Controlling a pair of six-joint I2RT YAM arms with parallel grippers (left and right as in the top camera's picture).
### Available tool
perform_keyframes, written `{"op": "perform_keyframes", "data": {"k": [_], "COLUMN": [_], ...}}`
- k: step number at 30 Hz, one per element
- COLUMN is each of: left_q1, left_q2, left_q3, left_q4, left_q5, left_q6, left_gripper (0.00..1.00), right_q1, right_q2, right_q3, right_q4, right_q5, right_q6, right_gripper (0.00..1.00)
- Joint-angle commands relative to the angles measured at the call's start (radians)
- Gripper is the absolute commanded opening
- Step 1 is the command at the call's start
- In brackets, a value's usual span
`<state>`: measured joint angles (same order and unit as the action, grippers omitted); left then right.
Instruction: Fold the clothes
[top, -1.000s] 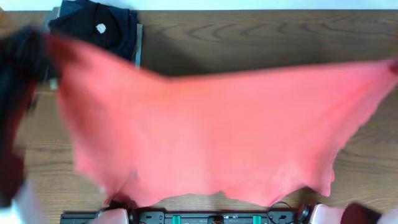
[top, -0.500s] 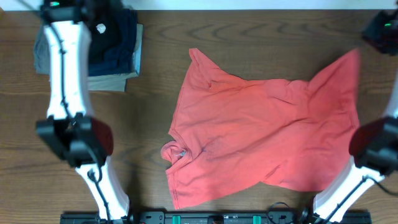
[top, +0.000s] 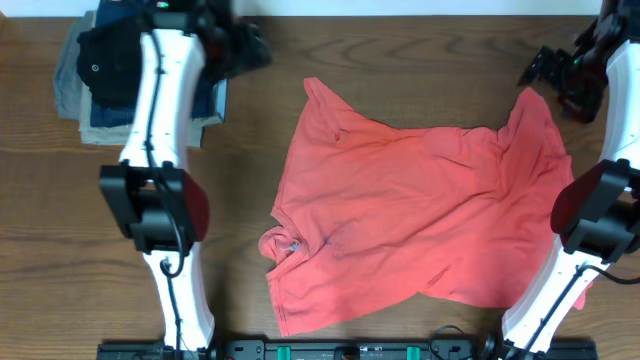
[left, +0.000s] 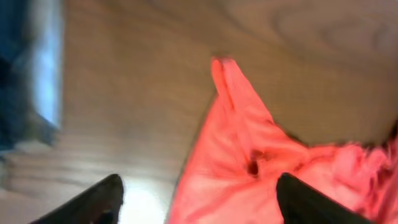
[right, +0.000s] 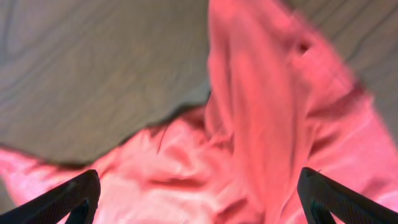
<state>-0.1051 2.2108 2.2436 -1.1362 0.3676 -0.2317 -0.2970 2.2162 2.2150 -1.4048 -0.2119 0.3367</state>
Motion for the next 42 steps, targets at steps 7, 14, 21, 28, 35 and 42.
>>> {"op": "perform_keyframes", "data": {"k": [7,14,21,28,35,42], "left_q1": [-0.221,-0.295,-0.324,-0.33,-0.348,-0.345], "left_q2": [-0.021,-0.021,-0.02,-0.018,0.027,0.076], "left_q3": [-0.154,-0.286,-0.427,-0.437,-0.437,-0.437], "left_q4": [-0.012,0.115,0.26,0.325,0.363,0.399], "left_q5": [0.009,0.006,0.006,0.006,0.006,-0.004], "left_q6": [-0.065,-0.253,-0.324,-0.359,-0.372,-0.319], "left_gripper": [0.81,0.75,0.7,0.65,0.64,0.64], "right_q1": [0.026,0.037,0.044,0.049,0.065,0.07], "right_q2": [-0.017,-0.017,-0.017,-0.017,-0.017,-0.017], "right_q3": [0.007,0.007,0.007,0.007,0.007,0.006], "right_q4": [-0.124,-0.162,-0.159,-0.15,-0.14,-0.145], "right_q5": [-0.083,-0.083,-0.071,-0.047,-0.046,-0.001], "right_q6": [-0.034,-0.065,-0.065,-0.065,-0.065,-0.084], "right_gripper": [0.99,0.98,0.98,0.98,0.98,0.96]}}
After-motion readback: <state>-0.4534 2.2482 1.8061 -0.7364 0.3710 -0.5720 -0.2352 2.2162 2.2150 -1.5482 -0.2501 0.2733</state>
